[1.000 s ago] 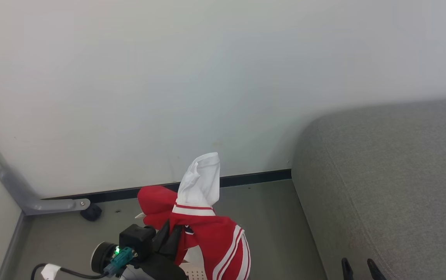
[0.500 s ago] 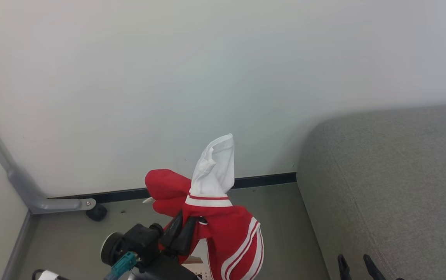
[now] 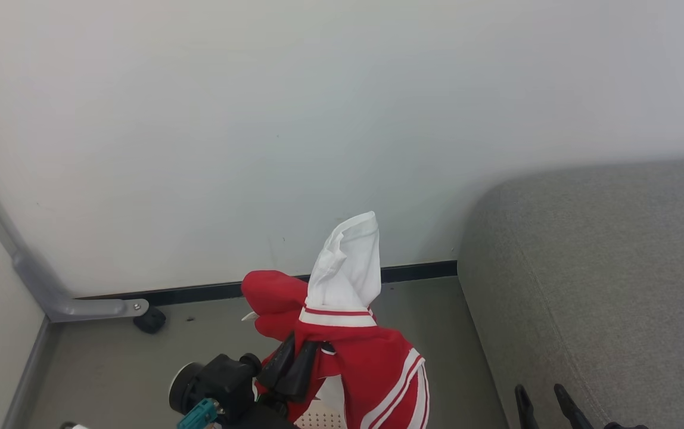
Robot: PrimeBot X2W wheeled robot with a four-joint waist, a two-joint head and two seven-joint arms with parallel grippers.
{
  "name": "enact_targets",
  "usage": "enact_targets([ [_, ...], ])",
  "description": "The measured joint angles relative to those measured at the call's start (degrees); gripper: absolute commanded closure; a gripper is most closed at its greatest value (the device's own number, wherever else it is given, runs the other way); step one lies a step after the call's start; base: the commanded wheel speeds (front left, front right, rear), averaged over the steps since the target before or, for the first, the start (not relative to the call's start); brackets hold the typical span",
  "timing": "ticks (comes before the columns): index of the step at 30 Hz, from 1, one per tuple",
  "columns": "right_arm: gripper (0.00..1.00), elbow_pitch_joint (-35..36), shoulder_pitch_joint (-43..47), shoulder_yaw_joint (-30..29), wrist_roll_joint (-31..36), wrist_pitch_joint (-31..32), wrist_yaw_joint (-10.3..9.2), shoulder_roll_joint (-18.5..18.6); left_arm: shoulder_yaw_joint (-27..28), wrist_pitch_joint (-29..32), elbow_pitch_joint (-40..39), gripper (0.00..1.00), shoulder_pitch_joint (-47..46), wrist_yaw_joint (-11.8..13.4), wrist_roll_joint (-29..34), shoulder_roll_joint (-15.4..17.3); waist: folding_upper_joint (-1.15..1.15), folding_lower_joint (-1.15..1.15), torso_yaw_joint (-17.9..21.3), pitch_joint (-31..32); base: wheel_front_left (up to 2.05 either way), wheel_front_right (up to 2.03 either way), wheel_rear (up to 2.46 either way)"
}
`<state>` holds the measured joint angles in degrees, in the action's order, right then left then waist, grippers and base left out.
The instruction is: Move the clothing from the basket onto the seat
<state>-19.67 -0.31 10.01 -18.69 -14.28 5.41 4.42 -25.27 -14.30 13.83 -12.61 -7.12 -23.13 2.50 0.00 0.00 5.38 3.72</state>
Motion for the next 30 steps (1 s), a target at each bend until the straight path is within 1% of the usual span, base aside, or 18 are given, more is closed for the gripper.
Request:
enact_targets([
  [6, 0.0, 0.5, 0.0, 0.7, 0.1, 0.0, 0.46, 0.1, 0.1, 0.0, -0.3, 1.0, 0.0, 0.0, 0.0, 0.0, 0.0, 0.0, 0.1, -0.1, 0.0, 0.0, 0.0],
  [10, 0.0, 1.6, 0.0, 6.5, 2.8, 0.0, 1.56, 1.9, 0.2, 0.0, -0.4, 1.0, 0.2, 0.0, 0.0, 0.1, 0.0, 0.0, 0.4, -0.2, 0.0, 0.0, 0.0],
  [15, 0.0, 3.4, -0.2, 11.4, 4.4, 0.0, 1.66, 5.2, 0.0, 0.0, -0.5, 1.0, 0.2, 0.0, -0.2, 0.1, 0.0, 0.0, 0.6, -0.2, 0.0, 0.0, 0.0],
  [16, 0.0, 3.9, -0.3, 12.3, 4.4, 0.0, 1.66, 5.8, 0.0, 0.0, -0.5, 1.0, 0.2, 0.0, -0.3, 0.1, 0.0, 0.0, 0.7, -0.2, 0.0, 0.0, 0.0],
  [19, 0.0, 6.2, -0.7, 17.6, 3.9, 0.0, 1.66, 8.4, -0.3, 0.0, -0.5, 1.0, 0.2, 0.0, -0.5, 0.2, 0.0, 0.0, 0.8, -0.2, 0.0, 0.0, 0.0],
  [20, 0.0, 6.2, -0.7, 17.6, 3.9, 0.0, 1.66, 8.4, -0.3, 0.0, -0.5, 1.0, 0.2, 0.0, -0.5, 0.2, 0.0, 0.0, 0.8, -0.2, 0.0, 0.0, 0.0],
  [23, 0.0, 8.1, -2.1, 21.8, 2.8, 0.0, 1.66, 10.3, -0.6, 0.0, -0.5, 1.0, 0.1, 0.0, -0.5, 0.2, 0.0, 0.0, 0.8, -0.2, 0.0, 0.0, 0.0],
  [28, 0.0, 10.3, -4.8, 26.7, 1.4, 0.0, 1.68, 13.0, -0.9, 0.0, -0.5, 1.0, 0.1, 0.0, -0.6, 0.2, 0.0, 0.0, 0.7, -0.2, 0.0, 0.0, 0.0],
  [30, 0.0, 10.9, -5.8, 27.8, 1.2, 0.0, 1.68, 13.5, -1.0, 0.0, -0.5, 1.0, 0.1, 0.0, -0.6, 0.2, 0.0, 0.0, 0.6, -0.2, 0.0, 0.0, 0.0],
])
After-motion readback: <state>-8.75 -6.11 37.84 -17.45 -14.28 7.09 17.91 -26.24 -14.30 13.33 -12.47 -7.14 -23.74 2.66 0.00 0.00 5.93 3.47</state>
